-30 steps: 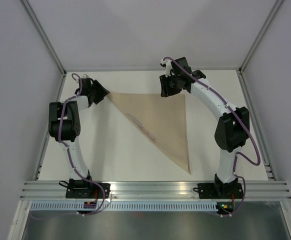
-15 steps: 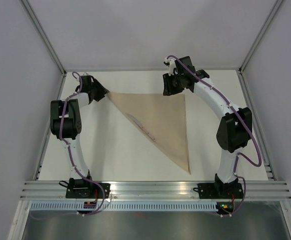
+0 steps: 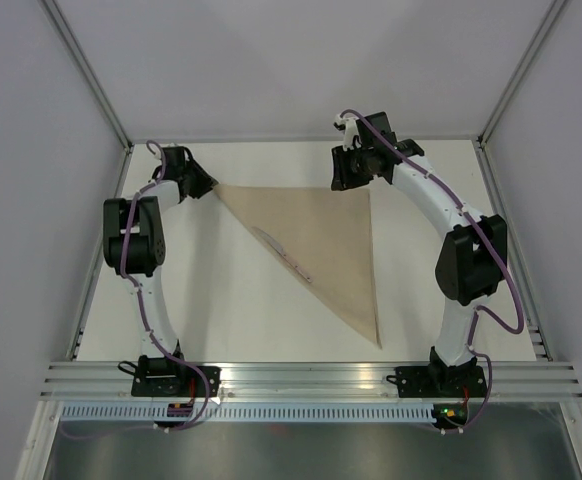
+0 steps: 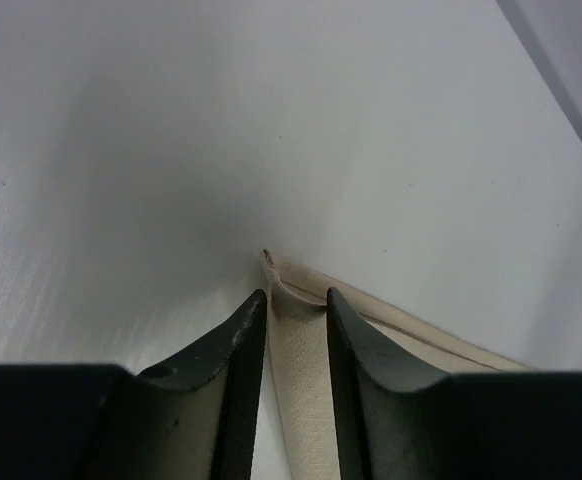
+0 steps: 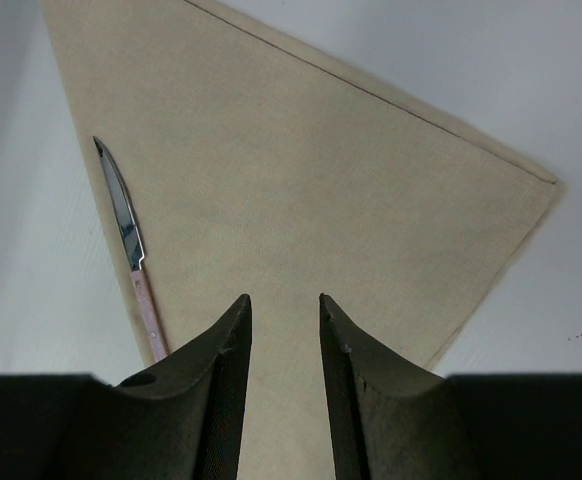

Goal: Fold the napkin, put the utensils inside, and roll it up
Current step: Fold the napkin at the center of the board.

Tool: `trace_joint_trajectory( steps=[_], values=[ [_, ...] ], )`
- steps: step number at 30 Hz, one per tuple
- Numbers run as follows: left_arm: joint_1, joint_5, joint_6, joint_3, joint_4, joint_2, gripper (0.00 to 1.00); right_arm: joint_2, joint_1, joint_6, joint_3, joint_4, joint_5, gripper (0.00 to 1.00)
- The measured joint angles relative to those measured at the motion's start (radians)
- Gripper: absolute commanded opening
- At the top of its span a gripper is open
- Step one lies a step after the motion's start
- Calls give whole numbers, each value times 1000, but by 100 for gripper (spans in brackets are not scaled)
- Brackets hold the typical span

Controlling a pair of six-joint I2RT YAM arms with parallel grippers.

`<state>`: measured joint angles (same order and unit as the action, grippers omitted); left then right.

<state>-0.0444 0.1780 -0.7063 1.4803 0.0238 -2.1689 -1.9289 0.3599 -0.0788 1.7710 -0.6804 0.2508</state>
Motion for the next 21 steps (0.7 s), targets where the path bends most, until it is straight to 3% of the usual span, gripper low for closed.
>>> trace_joint_trajectory(
  steps=[13, 17, 21],
  values=[
    [10, -18, 0, 26, 34, -19, 15, 2, -17, 0, -10, 8, 8, 38],
    [14, -18, 1, 26, 35, -19, 2, 2, -20, 0, -10, 8, 8, 38],
    [21, -14, 8, 26, 30, -19, 2, 2, -24, 1, -12, 9, 8, 38]
  ],
)
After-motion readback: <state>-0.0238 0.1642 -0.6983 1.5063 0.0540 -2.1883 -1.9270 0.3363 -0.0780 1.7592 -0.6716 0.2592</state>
